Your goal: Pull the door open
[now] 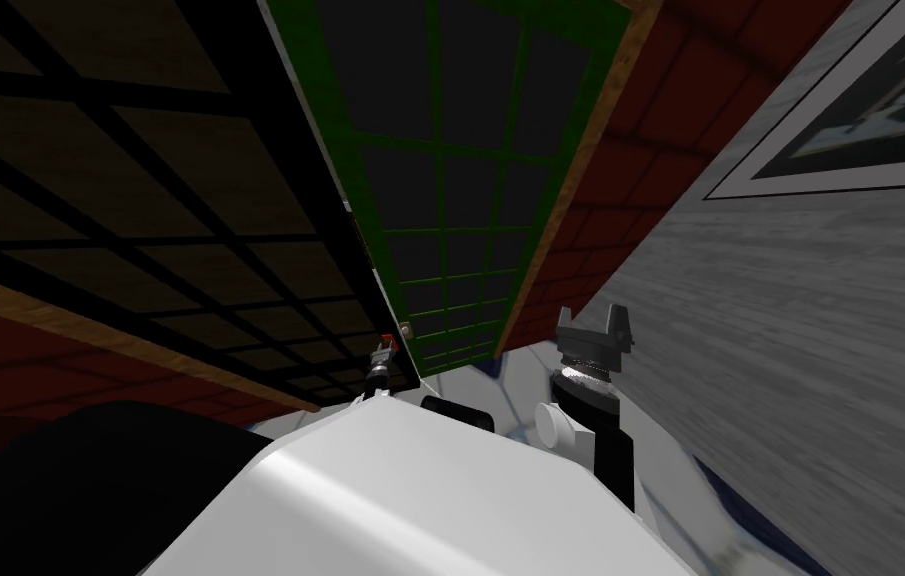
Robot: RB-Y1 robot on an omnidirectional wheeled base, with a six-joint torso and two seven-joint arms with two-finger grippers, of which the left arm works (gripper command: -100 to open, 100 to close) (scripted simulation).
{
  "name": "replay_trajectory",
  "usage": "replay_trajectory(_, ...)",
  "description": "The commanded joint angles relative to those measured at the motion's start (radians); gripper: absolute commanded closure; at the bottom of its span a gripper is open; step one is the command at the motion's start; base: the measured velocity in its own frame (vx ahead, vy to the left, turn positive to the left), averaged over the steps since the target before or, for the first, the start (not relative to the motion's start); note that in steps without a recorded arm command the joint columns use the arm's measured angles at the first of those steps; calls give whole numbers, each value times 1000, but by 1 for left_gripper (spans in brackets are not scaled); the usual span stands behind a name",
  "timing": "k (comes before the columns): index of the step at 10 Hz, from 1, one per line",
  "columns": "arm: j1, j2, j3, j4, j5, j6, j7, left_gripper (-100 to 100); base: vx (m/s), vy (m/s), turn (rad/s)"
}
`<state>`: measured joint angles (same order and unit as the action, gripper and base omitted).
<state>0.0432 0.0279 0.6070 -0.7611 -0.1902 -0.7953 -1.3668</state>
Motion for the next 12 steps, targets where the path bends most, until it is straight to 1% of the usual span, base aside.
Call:
replay_trajectory(1, 30, 1, 12, -15, 5, 11, 4, 100, -71, -10, 32)
replay_trajectory(2, 30, 1, 12, -15, 5, 11, 4, 100, -47, -4, 15)
replay_trajectory(5, 67, 15, 21, -1, 24, 13, 51, 100, -116, -28, 47)
replay_trajectory(6, 67, 15, 21, -2, 24, 13, 51, 100, -110, -23, 7)
replay_trajectory(7, 78, 20, 23, 3, 31, 14, 73, 100, -108, -26, -9)
replay_trajectory(8, 78, 20, 23, 3, 31, 14, 73, 100, -95, -27, 10)
replay_trajectory(9, 89, 25, 25, 8, 39, 15, 94, 100, -101, -33, 49)
replay_trajectory(11, 89, 25, 25, 8, 39, 15, 94, 100, -51, -23, 21)
replay_trajectory(12, 100, 31, 27, 13, 46, 15, 115, 100, -65, -23, 32)
